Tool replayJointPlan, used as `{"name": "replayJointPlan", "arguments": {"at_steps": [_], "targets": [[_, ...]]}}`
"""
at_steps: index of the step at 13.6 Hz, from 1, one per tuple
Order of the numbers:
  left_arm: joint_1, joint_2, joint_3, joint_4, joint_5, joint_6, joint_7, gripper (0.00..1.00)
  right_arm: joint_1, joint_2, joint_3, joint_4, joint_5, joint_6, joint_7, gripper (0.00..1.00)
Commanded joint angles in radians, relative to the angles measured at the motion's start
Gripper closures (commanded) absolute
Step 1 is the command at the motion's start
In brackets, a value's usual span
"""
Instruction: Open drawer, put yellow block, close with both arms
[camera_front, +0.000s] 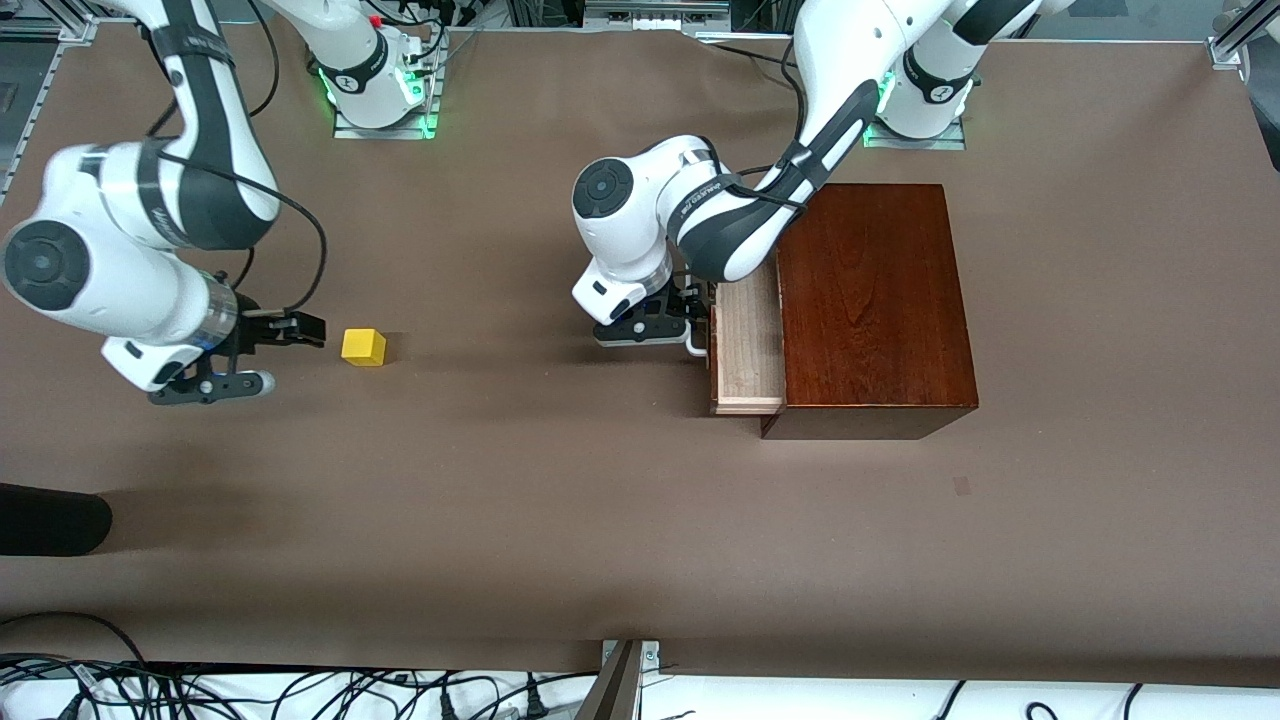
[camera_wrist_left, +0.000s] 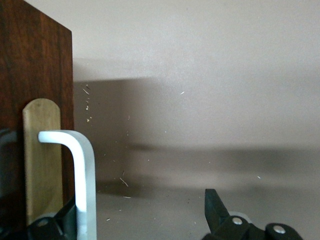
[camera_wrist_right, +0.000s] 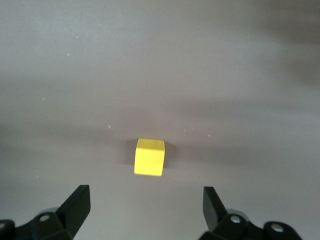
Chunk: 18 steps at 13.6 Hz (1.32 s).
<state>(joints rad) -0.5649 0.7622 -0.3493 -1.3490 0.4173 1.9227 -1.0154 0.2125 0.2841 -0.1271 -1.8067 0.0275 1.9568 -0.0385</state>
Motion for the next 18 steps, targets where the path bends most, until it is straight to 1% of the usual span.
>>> {"name": "replayJointPlan", "arguments": {"at_steps": [1,3,6,8,10,12,13,14,16,18], "targets": [[-0.024,0.049,-0.02,0.074,-0.031,-0.004,-0.023,0.0,0.004,-0.022,0.003,-0.107,0.002,0.108,0.022,0.0],[-0.038,0.046,-0.013,0.086,-0.031,-0.045,-0.02,0.0,0.004,-0.02,0.003,-0.157,0.005,0.169,0.037,0.0],[-0.035,0.048,-0.008,0.123,-0.028,-0.111,0.03,0.0,0.004,0.015,0.006,-0.221,0.006,0.284,0.049,0.0],[-0.038,0.046,0.0,0.125,-0.02,-0.134,0.047,0.0,0.004,0.046,0.01,-0.237,0.011,0.326,0.068,0.0],[-0.052,0.046,0.0,0.125,0.007,-0.137,0.047,0.0,0.004,0.07,0.027,-0.25,0.043,0.362,0.069,0.0],[-0.053,0.031,-0.008,0.131,0.009,-0.178,0.051,0.0,0.005,0.084,0.043,-0.295,0.051,0.446,0.078,0.0],[-0.047,0.007,-0.016,0.149,0.0,-0.197,0.049,0.0,0.005,0.084,0.044,-0.321,0.051,0.483,0.084,0.0],[-0.038,-0.048,-0.017,0.158,-0.009,-0.208,0.054,0.0,0.005,0.084,0.046,-0.339,0.051,0.51,0.084,0.0],[-0.001,-0.125,-0.014,0.157,-0.106,-0.24,0.092,0.0,0.005,0.092,0.047,-0.345,0.049,0.514,0.083,0.0],[0.06,-0.209,-0.016,0.157,-0.12,-0.316,0.158,0.0,0.005,0.09,0.047,-0.361,0.049,0.513,0.078,0.0]]}}
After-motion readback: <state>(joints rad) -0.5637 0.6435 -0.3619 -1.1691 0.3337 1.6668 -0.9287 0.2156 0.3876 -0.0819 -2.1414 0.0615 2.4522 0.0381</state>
